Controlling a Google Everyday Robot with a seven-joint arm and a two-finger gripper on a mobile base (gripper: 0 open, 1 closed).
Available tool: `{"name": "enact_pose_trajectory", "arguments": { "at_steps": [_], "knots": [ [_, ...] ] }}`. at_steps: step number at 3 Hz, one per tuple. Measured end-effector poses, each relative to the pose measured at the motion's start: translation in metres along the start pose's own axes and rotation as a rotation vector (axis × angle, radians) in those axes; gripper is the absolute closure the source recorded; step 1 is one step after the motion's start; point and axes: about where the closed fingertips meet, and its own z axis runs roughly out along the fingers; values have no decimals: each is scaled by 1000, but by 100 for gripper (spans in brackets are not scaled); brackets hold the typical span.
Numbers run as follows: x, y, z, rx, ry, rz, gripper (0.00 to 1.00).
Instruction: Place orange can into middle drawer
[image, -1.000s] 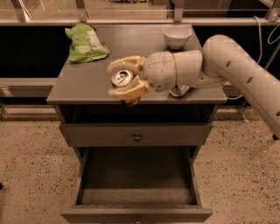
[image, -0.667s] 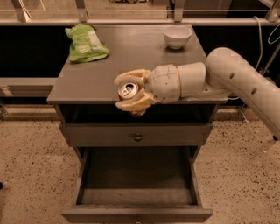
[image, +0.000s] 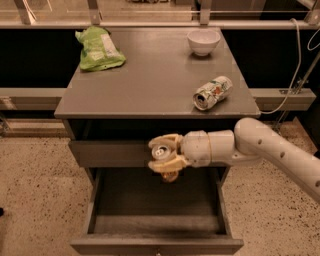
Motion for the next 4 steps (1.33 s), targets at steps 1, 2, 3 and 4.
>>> {"name": "enact_pose_trajectory", "arguments": {
  "at_steps": [1,2,3,4],
  "knots": [
    [48,10,-15,62,14,37,100],
    [50,11,-17,69,15,39,100],
    [64,10,-21,68,-40,21,100],
    [100,9,-39,126,-162,-24,100]
  ]
}}
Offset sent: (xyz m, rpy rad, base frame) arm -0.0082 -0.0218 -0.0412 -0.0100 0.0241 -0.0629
